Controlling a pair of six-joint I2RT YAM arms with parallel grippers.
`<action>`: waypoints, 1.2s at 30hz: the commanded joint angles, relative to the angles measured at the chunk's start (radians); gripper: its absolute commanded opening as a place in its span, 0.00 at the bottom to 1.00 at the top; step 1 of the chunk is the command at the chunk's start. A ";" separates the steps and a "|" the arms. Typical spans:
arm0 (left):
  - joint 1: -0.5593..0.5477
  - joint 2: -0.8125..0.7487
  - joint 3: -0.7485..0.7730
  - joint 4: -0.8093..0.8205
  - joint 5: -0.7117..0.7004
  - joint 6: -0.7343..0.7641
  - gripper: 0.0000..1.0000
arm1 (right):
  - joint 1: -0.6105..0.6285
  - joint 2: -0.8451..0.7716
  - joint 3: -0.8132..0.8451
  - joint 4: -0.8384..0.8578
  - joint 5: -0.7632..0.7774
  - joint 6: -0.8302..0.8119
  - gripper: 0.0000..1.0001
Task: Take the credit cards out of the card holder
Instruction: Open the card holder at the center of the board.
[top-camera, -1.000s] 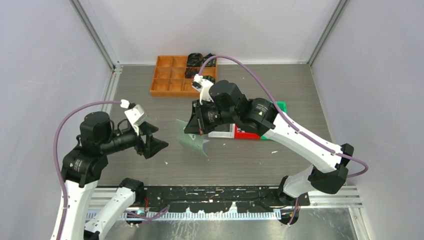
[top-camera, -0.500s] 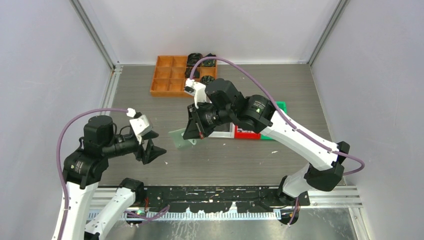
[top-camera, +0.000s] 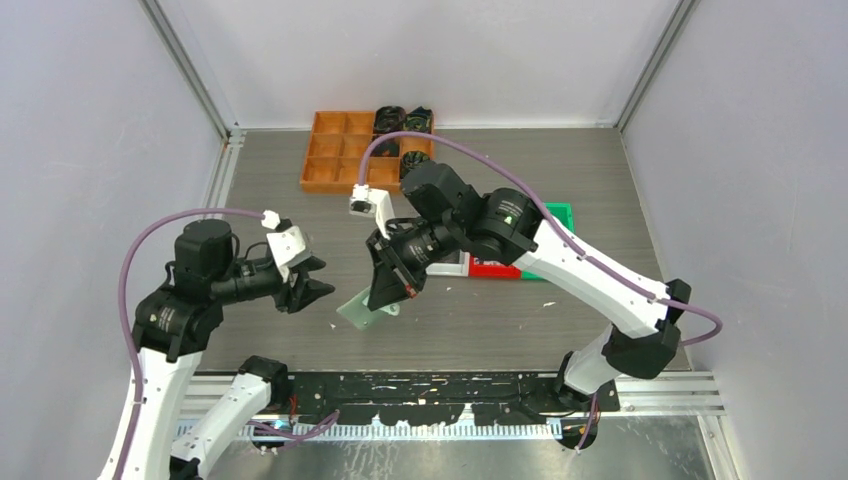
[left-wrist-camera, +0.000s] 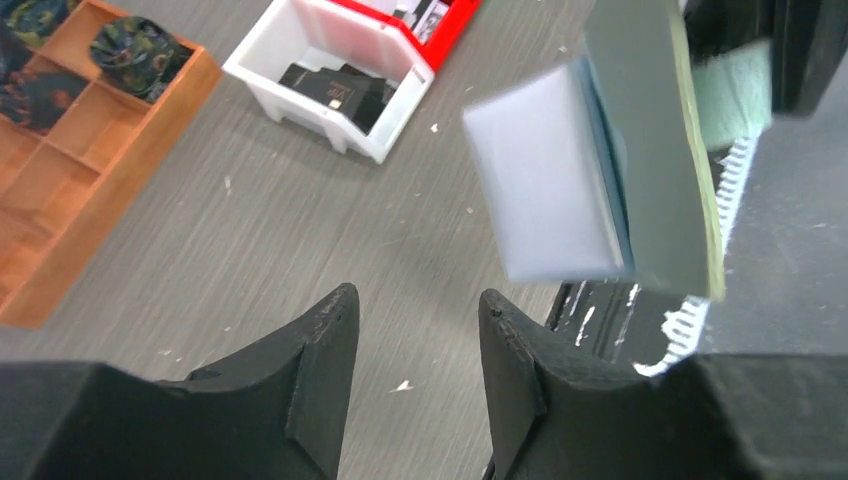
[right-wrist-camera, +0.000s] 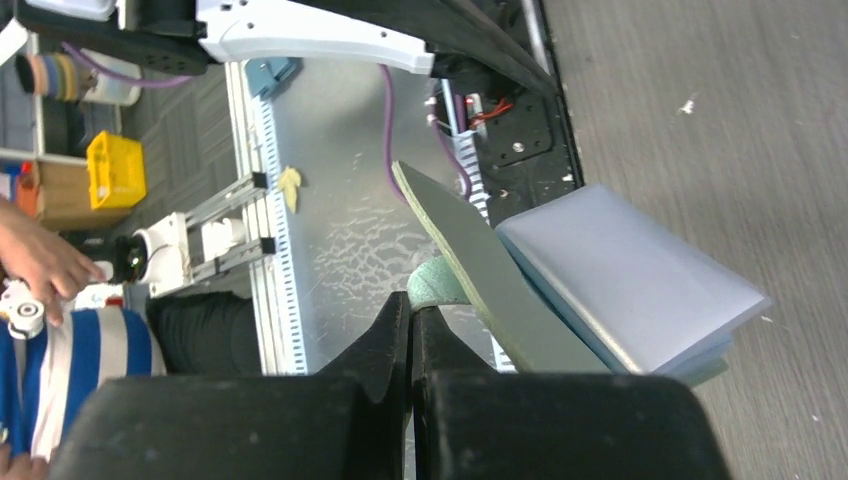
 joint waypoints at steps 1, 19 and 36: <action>0.002 0.002 -0.013 0.139 0.154 -0.149 0.48 | 0.010 0.046 0.087 0.073 -0.135 -0.043 0.01; 0.001 -0.113 -0.028 -0.007 0.359 -0.131 0.58 | 0.009 0.230 0.347 0.103 -0.253 -0.080 0.01; 0.001 -0.125 -0.059 0.228 0.229 -0.335 1.00 | 0.023 0.245 0.303 0.234 -0.379 0.025 0.01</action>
